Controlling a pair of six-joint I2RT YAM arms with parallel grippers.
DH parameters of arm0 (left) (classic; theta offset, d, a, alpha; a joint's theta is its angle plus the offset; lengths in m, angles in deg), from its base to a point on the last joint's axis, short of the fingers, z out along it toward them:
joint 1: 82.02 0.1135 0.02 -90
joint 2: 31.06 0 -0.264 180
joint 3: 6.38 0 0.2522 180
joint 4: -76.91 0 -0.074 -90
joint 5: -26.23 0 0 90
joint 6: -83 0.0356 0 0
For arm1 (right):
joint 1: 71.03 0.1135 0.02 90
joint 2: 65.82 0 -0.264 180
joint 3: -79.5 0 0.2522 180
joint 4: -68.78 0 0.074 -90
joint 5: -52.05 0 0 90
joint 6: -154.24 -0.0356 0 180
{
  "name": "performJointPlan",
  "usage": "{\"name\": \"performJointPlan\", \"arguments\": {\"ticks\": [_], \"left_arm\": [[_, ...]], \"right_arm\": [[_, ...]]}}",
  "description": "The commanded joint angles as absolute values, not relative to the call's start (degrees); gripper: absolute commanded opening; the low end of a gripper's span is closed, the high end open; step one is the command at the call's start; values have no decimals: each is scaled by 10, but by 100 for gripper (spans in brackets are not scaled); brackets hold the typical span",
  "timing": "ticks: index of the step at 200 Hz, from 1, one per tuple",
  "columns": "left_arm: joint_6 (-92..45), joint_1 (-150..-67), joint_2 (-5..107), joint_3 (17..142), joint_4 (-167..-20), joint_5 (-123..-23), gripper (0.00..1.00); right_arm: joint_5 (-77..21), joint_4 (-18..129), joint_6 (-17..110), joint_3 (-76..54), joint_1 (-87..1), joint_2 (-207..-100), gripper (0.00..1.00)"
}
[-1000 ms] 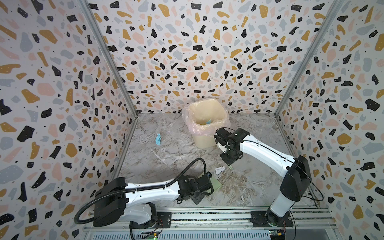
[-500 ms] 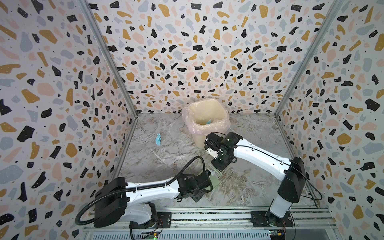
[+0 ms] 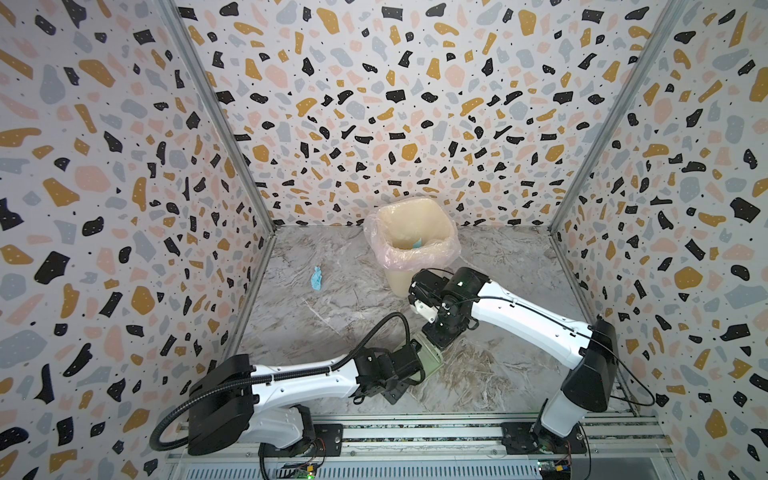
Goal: Sweep away the paper scraps from the table
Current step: 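Sweep the white scrap with the right gripper's brush into the dustpan, then lift the loaded dustpan toward the bin with the left gripper while the right withdraws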
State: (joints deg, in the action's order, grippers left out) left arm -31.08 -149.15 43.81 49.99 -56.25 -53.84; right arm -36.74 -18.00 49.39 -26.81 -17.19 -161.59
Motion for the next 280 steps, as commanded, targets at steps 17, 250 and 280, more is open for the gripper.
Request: {"name": "performJointPlan", "arguments": {"ticks": [17,250,280], "left_arm": [[-319,-1488,383,497,-562,-499,0],[-104,-1275,446,1058,-286,-387,0],[-58,-1226,510,1115,-279,-395,0]], "right_arm": [[-390,-184,466,-280,-215,-1544,0],[-128,32,424,44,-482,-1216,0],[-117,32,426,58,-493,-1200,0]]}}
